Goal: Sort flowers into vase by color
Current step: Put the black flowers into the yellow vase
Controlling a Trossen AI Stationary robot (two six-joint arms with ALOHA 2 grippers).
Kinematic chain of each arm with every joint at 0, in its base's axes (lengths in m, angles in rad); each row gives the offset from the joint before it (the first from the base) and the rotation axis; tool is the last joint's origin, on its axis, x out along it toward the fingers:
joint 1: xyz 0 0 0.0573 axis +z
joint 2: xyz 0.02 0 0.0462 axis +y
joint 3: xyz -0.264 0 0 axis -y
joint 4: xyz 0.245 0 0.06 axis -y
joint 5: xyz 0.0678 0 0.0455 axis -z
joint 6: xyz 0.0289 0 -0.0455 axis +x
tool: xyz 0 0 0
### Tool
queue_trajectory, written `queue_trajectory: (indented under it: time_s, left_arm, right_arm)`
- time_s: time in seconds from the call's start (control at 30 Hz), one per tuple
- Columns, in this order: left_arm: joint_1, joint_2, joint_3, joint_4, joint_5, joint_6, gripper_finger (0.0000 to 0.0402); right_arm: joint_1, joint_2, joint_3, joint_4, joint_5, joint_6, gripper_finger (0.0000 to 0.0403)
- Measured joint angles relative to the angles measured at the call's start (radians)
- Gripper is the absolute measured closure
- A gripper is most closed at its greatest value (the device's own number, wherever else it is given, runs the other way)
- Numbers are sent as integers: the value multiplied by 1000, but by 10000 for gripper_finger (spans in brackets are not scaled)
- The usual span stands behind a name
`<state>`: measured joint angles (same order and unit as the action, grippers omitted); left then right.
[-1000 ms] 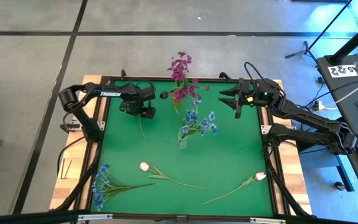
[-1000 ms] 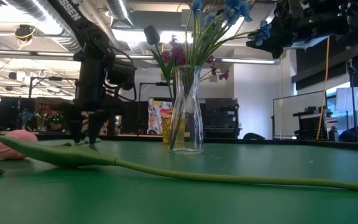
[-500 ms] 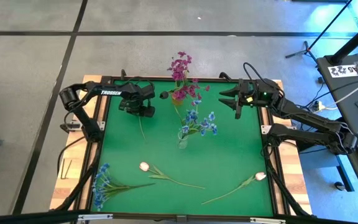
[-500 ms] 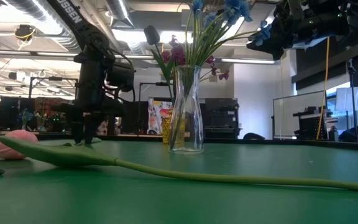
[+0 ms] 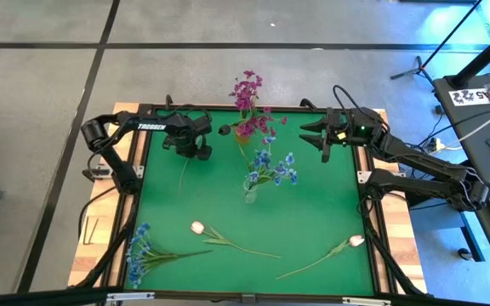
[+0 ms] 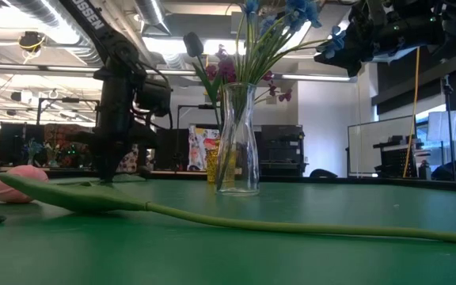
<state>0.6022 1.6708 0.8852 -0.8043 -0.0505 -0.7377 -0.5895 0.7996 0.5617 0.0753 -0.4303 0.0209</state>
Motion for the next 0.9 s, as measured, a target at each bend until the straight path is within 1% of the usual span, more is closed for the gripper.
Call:
queue_trajectory:
  time_s: [0.1,0.23,0.37,0.5,0.6,0.7,0.77,0.83,0.9]
  left_arm:
    - [0,-31,-3,-4,-20,9,399]
    - [1,-125,-3,-16,-60,9,400]
    - [0,-257,-3,-17,-85,9,401]
    - [-13,-417,-2,22,-101,40,401]
    - [-51,-524,-1,107,-108,77,401]
    - [-108,-600,0,247,-161,149,401]
    - [-155,-626,0,355,-206,208,401]
    - [-199,-633,0,459,-248,301,401]
    - [-220,-631,0,539,-299,391,401]
  right_arm:
    - [0,0,0,0,0,0,243]
    - [0,0,0,0,0,0,243]
    - [0,0,0,2,0,0,243]
    - [0,0,0,4,0,0,243]
    - [0,0,0,10,0,0,243]
    - [0,0,0,23,0,0,243]
    - [0,0,0,34,-1,0,243]
    - [0,0,0,39,-1,1,243]
    - [0,0,0,39,-1,5,243]
